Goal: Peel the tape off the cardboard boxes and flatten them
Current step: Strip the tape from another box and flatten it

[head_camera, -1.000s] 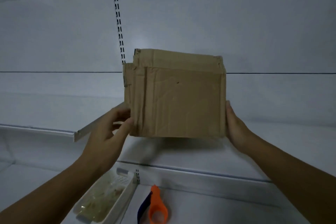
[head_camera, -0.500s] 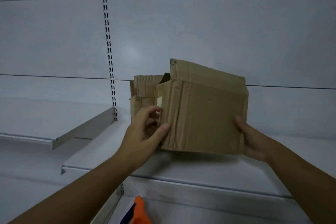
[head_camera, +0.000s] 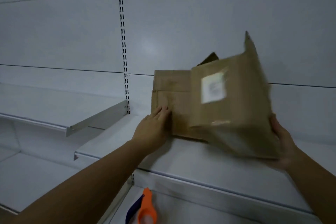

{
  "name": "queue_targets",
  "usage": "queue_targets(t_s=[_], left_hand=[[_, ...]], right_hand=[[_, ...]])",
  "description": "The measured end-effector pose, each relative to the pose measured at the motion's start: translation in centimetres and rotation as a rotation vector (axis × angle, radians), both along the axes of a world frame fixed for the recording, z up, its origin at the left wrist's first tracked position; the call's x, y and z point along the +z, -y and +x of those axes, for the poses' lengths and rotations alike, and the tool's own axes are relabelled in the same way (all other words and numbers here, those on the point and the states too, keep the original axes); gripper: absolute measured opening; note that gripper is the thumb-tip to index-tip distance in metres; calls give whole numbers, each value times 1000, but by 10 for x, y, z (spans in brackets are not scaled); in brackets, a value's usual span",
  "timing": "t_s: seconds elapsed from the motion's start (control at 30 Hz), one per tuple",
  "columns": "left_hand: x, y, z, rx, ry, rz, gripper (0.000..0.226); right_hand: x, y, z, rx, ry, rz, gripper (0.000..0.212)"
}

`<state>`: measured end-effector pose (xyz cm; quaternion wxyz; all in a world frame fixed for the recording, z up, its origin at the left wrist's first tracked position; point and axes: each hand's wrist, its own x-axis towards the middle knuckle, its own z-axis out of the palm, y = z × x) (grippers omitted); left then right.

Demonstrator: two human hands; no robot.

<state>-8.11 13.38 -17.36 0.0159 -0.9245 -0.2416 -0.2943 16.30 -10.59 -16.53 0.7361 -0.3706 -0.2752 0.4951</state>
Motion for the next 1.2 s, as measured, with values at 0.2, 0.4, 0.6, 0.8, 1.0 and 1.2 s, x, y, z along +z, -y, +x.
queue_targets(t_s=[0.2, 0.4, 0.6, 0.8, 1.0, 1.2], left_hand=[[10, 18, 15, 86, 46, 107, 35], [51, 53, 45, -41, 174, 42, 21], [61, 123, 93, -762, 214, -605, 83], [80, 151, 118, -984, 275, -805, 99], [132, 150, 123, -657, 188, -727, 49], [114, 145, 151, -509, -88, -708, 29]], right_hand=[[-5, 17, 9, 81, -320, 18, 77], [20, 24, -9, -149, -388, 158, 57], [30, 51, -15, -150, -276, 27, 68], [44, 98, -6, -138, 181, -441, 79], [63, 130, -3, 215, 528, -669, 100], [72, 133, 5, -379, 1205, -876, 37]])
